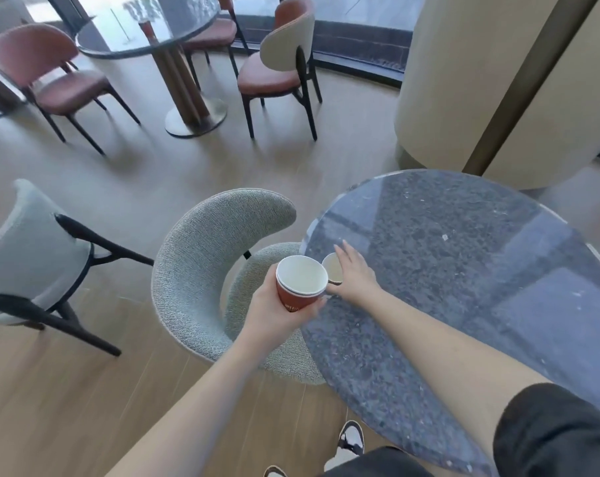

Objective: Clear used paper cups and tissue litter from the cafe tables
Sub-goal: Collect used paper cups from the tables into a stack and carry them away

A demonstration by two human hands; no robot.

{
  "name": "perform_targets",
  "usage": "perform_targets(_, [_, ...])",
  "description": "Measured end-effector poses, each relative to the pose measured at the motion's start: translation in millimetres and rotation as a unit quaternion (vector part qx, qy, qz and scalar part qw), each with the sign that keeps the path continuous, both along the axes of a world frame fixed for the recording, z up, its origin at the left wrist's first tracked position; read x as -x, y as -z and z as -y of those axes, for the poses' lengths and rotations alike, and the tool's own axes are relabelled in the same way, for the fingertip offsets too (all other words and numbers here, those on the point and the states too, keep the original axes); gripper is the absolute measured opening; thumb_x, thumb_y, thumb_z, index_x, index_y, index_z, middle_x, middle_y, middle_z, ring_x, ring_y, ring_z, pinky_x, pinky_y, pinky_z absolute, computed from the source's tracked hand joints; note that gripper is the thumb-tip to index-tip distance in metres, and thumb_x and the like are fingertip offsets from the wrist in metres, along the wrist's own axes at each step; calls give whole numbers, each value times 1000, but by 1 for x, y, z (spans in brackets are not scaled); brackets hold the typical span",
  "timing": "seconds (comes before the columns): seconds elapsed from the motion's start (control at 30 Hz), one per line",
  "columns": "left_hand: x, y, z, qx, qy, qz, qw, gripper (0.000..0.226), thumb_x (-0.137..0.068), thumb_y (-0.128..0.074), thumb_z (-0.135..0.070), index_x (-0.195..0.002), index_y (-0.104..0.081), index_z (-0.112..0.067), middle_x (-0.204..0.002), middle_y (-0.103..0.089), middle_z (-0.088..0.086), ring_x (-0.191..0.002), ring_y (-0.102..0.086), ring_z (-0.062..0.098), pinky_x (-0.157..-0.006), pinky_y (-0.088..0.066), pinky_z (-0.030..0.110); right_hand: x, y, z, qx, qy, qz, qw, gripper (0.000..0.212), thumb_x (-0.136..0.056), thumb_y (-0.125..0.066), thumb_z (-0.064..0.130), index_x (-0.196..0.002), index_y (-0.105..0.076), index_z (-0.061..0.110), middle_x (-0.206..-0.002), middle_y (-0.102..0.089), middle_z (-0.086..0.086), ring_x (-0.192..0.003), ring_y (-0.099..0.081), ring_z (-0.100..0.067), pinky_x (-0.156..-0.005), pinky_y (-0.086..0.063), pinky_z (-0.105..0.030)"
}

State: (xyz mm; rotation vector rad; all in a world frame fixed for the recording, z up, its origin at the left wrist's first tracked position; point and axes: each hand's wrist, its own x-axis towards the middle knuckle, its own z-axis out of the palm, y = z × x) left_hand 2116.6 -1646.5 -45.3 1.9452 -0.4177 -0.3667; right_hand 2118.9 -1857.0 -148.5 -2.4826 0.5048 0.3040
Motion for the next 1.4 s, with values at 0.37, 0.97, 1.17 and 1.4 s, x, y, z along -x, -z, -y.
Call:
perform_targets(0.37, [5, 0, -15, -41, -37, 2, 998, 65, -53, -85, -59, -102, -47, -79, -101, -62, -47, -94, -59, -23, -75, -41, -3, -8, 18, 8, 59, -45, -8, 997, 88, -90, -69, 44, -159, -18, 20, -162, -24, -3, -149, -26, -25, -115, -30, -45])
perform_targets(0.97, [2, 14, -26, -55, -37, -27, 997, 66, -54, -85, -57, -112, -53, -54, -107, -67, -36, -99, -63, -14, -79, -45, 3, 24, -137, -33, -292, 75, 339, 891, 54, -87, -64, 42, -139, -49, 45, -125, -54, 5, -110, -53, 3, -90, -35, -1])
perform_targets(1.17, [0, 5, -34, -46, -47, -17, 998, 67, -53, -85, -57, -110, -51, -70, -103, -65, -45, -95, -62, -20, -76, -42, -1, 37, -158, -51, -279, -92, 308, 905, 54, -90, -64, 32, -139, -47, 44, -128, -53, 0, -120, -50, -2, -98, -35, -8])
perform_targets(1.4, [0, 6, -53, -51, -66, -6, 996, 73, -65, -95, -31, -116, -50, -61, -109, -68, -35, -100, -64, -15, -81, -45, 3, 31, -155, -70, -250, -186, 218, 925, 58, -94, -70, 23, -147, -48, 29, -137, -47, 0, -130, -45, -10, -111, -33, -22])
